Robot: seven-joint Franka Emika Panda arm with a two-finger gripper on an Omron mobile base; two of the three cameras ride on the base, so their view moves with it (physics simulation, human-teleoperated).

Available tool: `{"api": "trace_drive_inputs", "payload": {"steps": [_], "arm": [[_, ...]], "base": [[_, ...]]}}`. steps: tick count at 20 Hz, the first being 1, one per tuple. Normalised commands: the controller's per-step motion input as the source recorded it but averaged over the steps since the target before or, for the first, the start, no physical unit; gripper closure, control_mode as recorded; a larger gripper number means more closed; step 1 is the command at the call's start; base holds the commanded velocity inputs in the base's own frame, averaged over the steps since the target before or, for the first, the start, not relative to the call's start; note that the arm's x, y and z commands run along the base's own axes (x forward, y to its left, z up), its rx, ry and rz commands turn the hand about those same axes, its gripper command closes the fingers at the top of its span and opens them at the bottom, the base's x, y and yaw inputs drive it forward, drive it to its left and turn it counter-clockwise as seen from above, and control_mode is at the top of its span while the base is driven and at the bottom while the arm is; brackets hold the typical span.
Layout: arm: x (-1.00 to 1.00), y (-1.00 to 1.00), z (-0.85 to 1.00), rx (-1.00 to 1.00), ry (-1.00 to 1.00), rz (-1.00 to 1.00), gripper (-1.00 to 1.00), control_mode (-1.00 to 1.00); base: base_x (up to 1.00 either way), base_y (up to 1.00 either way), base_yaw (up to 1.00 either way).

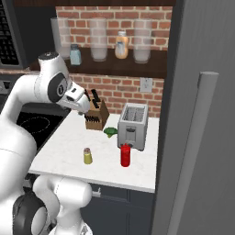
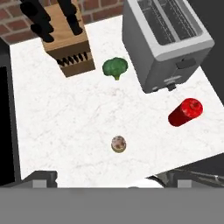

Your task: Put the shaker and condiment bottle from the counter next to their counterparts in the cabinet.

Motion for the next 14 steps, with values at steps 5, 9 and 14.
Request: {"api": "trace_drive_inputs", "payload": {"steps": [5, 9, 14], "arm": [[-0.32, 0.0, 0.0, -0.09, -0.25, -0.2, -1.0, -1.0], [-0.3, 0.0, 0.0, -0.09, -0.2, -0.26, -1.0, -1.0], [-0.17, 0.08, -0.04, -0.08, -0.11, -0.26, -1.0, -1.0]], "base": [[0.0, 0.0, 0.0], [0.0, 0.0, 0.0], [0.0, 0.0, 0.0]]}}
